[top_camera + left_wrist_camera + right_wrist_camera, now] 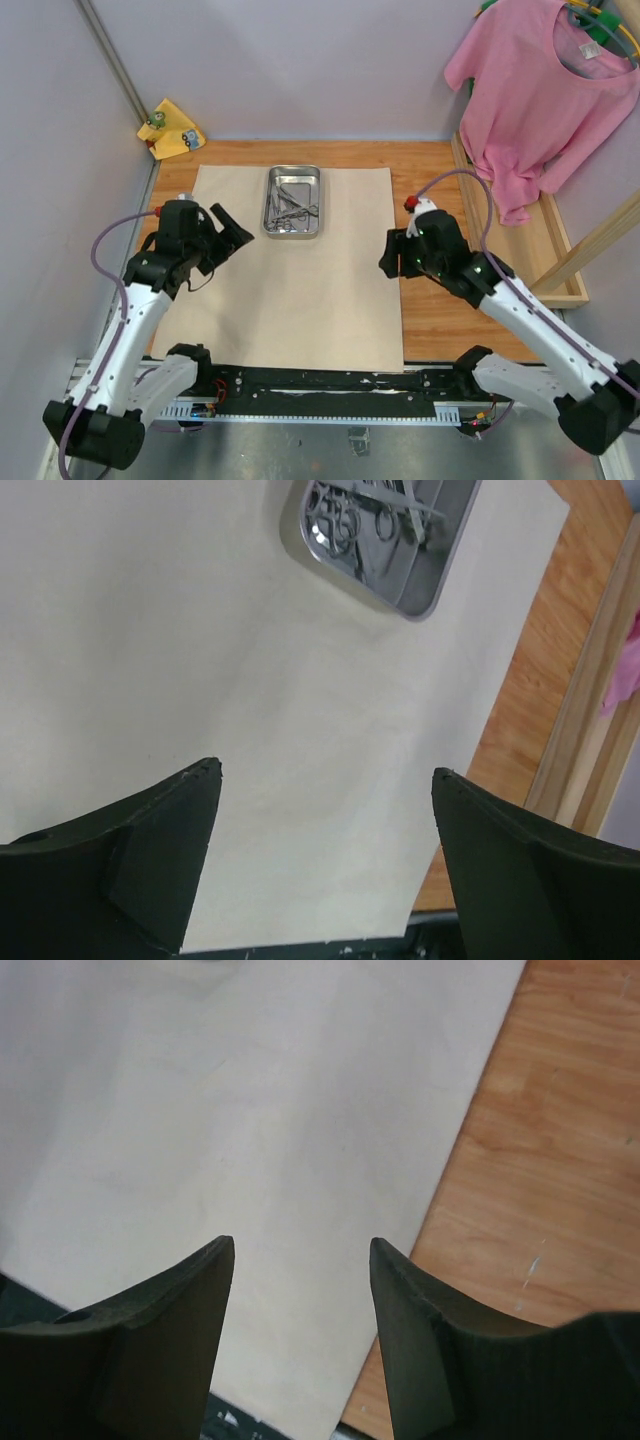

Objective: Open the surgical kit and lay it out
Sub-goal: Open the surgical kit at the center of the board.

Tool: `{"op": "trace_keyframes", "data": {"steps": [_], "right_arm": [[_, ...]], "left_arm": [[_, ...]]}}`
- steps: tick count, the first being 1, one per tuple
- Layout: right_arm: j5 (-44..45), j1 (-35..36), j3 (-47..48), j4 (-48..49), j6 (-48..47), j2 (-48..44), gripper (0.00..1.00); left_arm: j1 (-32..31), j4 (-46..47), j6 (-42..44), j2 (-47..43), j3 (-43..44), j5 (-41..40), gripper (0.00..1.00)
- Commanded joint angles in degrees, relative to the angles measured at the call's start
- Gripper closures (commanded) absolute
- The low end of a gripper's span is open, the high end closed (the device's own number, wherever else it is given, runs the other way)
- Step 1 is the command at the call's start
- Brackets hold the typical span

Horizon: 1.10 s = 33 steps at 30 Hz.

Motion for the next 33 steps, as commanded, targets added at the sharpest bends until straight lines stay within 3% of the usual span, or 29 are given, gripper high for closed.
{"op": "trace_keyframes", "data": {"steps": [1,9,16,20,26,33], "right_arm": [[9.2,-2.6,7.5,4.5,-5.6,12.2,0.43],[-0.7,-15.5,21.8,10.6,-8.7,36.7,0.53],[-11.4,-23.9,35.4,12.8,-8.6,56.4,0.56],[-14.0,-25.6,42.0,13.6,-7.8,65.0,0.56],[-13.1,-26.1,48.3,11.9,-8.1,72.6,0.55],[-12.4,-26.2,50.3,11.2,-7.8,77.0,0.55]], "left_arm": [[-0.1,11.4,0.2,6.9,2.9,-8.1,0.05],[7.8,24.2,1.3,23.1,4.4,-6.8,0.09],[10.9,29.0,3.5,39.8,8.7,-8.4,0.14],[11.7,28.6,4.4,46.6,13.3,-11.8,0.11],[12.8,26.7,6.6,53.7,19.3,-16.6,0.09],[12.8,27.5,6.7,59.1,20.6,-17.5,0.13]]}}
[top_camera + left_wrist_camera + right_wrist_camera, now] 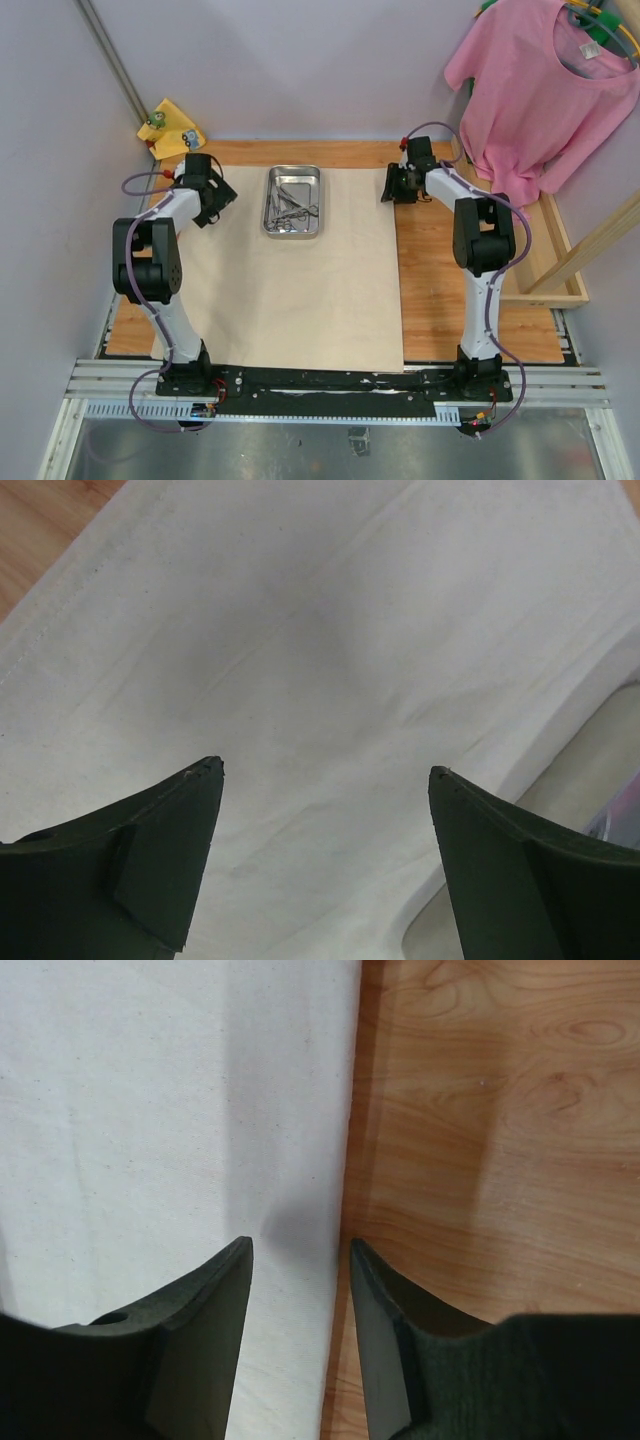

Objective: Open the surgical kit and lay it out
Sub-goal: Open the surgical kit at the center of the board.

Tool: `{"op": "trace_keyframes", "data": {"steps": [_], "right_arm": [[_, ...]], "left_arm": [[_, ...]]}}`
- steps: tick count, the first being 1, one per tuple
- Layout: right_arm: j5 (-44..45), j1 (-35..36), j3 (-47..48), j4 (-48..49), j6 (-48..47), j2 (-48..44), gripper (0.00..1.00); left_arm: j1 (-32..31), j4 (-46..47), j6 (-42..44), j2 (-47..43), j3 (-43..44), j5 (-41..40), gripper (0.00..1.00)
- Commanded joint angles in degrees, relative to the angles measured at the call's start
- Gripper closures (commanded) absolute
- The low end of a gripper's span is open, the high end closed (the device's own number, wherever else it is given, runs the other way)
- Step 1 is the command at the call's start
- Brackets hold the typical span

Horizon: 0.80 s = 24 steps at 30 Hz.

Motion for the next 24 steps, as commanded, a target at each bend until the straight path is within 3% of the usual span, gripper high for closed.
{"op": "trace_keyframes", "data": {"steps": [1,4,8,10,12,16,20,24], "right_arm": [[0.4,-0.5,2.4,-1.5,0.1,2.0,0.55],[-0.5,-0.4,2.3,-1.2,0.4,2.5,0.60],[-1.1,-0.4,2.2,-1.0,0.7,3.1,0.75],[-1.4,-0.3,2.2,-0.8,0.7,3.2,0.83],[-1.4,-0.3,2.3,-0.7,0.6,3.3,0.96],[-0.2,-0.5,3.2,-0.9,0.5,3.5,0.99],[0.6,-1.0,4.7,-1.1,1.1,3.9,0.99],[1.2,-1.4,7.1,-1.4,1.7,5.6,0.99]], "left_arm": [[0.2,0.9,1.1,3.1,0.9,-2.4,0.13],[0.2,1.2,1.2,4.9,0.7,-3.4,0.12],[0.2,1.4,1.6,8.1,1.3,-3.8,0.16],[0.2,1.7,2.0,9.6,1.6,-3.6,0.28],[0.2,2.2,2.3,10.5,1.6,-3.0,0.50],[0.2,2.7,2.9,11.7,2.1,-2.5,0.76],[0.2,2.7,3.2,12.7,3.5,-2.2,0.92],[0.2,2.6,3.4,13.9,5.2,-1.8,0.94]]}}
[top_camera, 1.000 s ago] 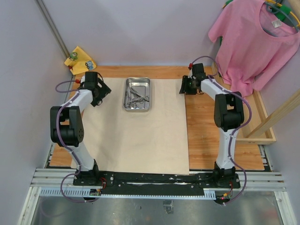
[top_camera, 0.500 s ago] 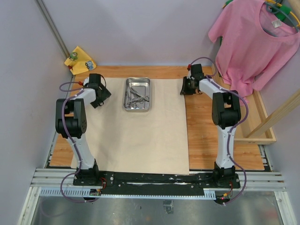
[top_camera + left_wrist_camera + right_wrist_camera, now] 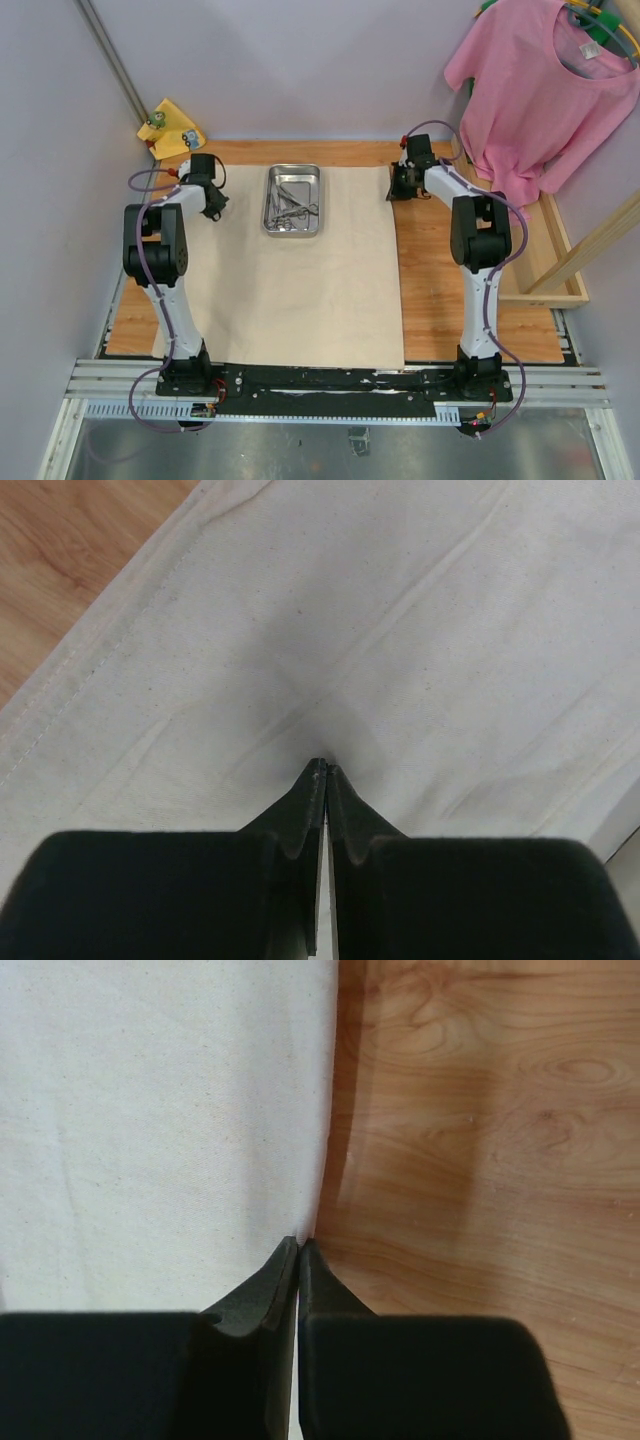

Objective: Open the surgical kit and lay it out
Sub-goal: Open the surgical kit at the center of the board.

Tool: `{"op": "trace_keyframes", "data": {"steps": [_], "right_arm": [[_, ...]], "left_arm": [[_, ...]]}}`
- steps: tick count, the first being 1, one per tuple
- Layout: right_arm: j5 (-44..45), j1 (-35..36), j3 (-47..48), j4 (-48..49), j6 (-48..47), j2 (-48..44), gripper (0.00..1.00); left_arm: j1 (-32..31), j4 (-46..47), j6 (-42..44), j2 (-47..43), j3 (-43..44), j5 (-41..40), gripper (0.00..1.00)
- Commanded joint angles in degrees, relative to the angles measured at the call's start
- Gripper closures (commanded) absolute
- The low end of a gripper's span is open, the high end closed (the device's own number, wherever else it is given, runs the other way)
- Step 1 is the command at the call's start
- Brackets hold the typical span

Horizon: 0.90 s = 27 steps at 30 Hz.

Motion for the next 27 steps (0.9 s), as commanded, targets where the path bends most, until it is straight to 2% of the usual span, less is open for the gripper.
{"op": "trace_keyframes", "data": {"steps": [1,21,27], "right_arm": [[1.3,-1.2,4.1,-0.4,1.1,3.1,0.99],[1.4,-4.9,12.2,-1.1,4.1,10.2,0.99],[0.1,-5.3,14.0,-1.0,3.9,10.9,0.99]], "left_arm": [[-0.1,-0.7,0.3,4.3,1.2,1.7,0.94],[-1.1,0.0,1.2,11.5,11.4,6.6,0.98],[-1.1,0.6,1.0,9.2,9.6,6.4,0.97]]}}
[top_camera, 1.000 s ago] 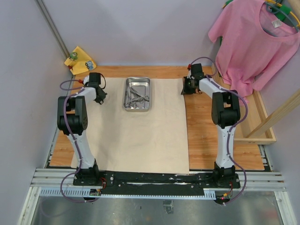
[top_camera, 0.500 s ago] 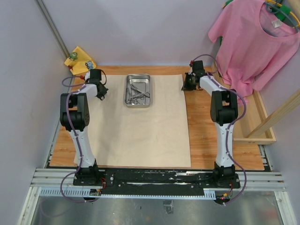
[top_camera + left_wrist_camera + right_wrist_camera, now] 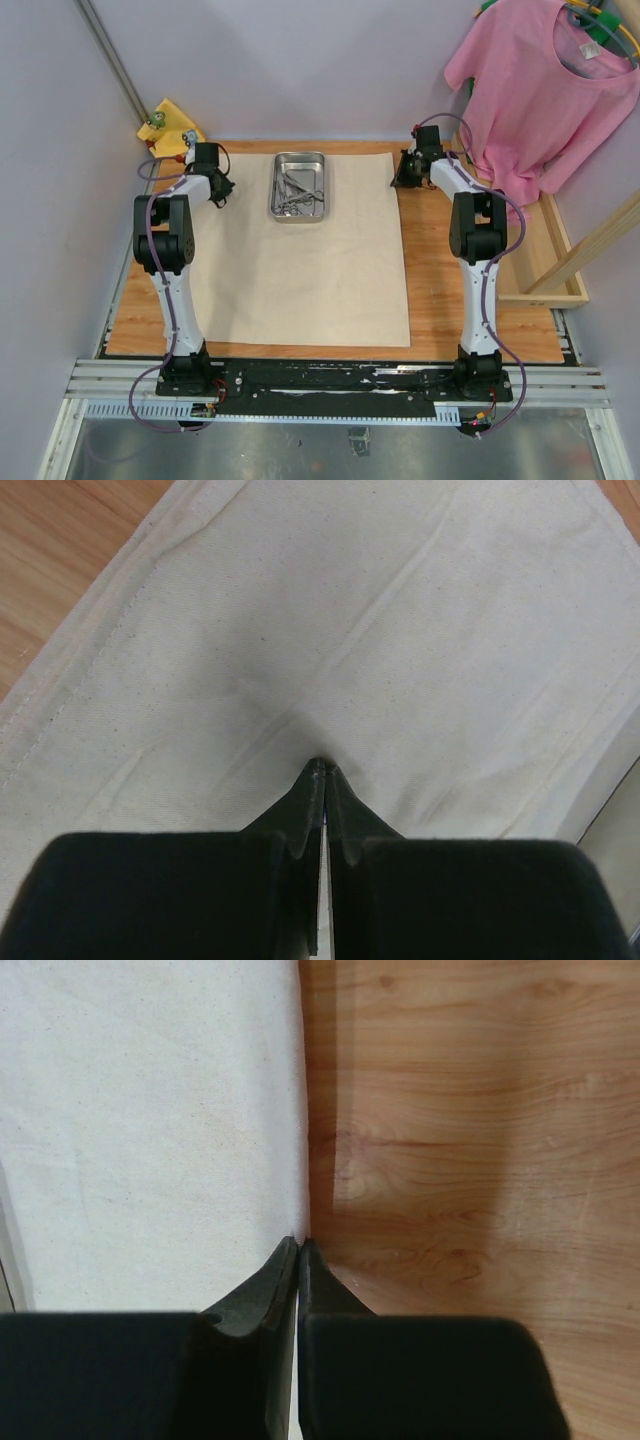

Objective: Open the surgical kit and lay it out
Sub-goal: Open the surgical kit at the center of the board.

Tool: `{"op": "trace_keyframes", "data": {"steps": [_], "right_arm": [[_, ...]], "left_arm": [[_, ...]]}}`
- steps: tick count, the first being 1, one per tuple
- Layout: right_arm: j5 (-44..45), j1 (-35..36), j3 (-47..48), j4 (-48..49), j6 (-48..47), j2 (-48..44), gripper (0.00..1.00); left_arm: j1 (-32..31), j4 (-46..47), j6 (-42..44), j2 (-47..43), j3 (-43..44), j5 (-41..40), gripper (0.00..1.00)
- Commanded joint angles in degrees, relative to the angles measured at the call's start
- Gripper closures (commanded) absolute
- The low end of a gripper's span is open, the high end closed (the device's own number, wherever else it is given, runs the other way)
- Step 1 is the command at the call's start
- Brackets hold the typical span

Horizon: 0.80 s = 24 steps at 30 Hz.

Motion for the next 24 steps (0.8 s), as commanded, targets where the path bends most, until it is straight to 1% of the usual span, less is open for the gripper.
{"op": "trace_keyframes", "data": {"steps": [1,3,4,6,8,11,12,14,16,17,19,20,24], "right_arm": [[0.9,-1.8,1.5,-0.8,-0.3,2.4,0.99],[-0.6,-1.8,0.9,0.1,-0.4,1.5,0.99],[-1.4,-1.8,0.3,0.9,-0.3,0.7,0.99],[-2.2,-1.8,-1.1,1.7,-0.1,-1.4,0.93],[-2.2,-1.8,-2.7,2.4,-0.2,-4.1,0.83],[-2.5,-1.8,-4.6,2.9,-0.2,-8.6,0.60],[-2.8,-1.8,-5.2,2.9,-0.1,-10.0,0.49],[-3.6,-1.7,-6.6,2.8,0.1,-13.2,0.32],[-4.6,-1.5,-8.6,2.7,0.4,-17.0,0.03],[-4.9,-1.2,-10.1,2.7,0.5,-19.7,0.01],[-4.9,-0.3,-13.5,2.3,0.3,-25.0,0.01],[-4.8,0.6,-15.7,2.1,0.1,-28.0,0.01],[-4.4,4.2,-27.3,1.9,-0.6,-39.7,0.01]], "left_arm": [[-0.6,-1.8,0.7,-0.3,-2.4,1.4,0.96],[-0.6,-1.9,0.6,-2.2,-2.8,1.3,0.92],[-0.6,-2.0,0.7,-3.1,-2.9,1.5,0.88],[-0.6,-2.4,0.8,-5.6,-2.6,1.8,0.80],[-0.6,-2.9,1.3,-8.5,-2.0,2.1,0.72],[-0.6,-4.6,2.1,-13.0,-0.7,2.2,0.62],[-0.6,-5.4,2.3,-15.3,-0.3,2.1,0.59],[-0.6,-5.9,2.4,-19.5,-0.6,3.5,0.51],[-1.0,-5.7,2.5,-24.9,-2.5,4.8,0.39],[-1.2,-5.7,2.7,-27.4,-4.1,5.4,0.29],[-1.5,-5.7,3.0,-33.0,-7.1,7.5,0.03],[-1.7,-5.6,2.9,-35.9,-8.9,8.5,0.01],[-2.0,-2.1,3.8,-48.0,-19.2,15.8,0.01]]}}
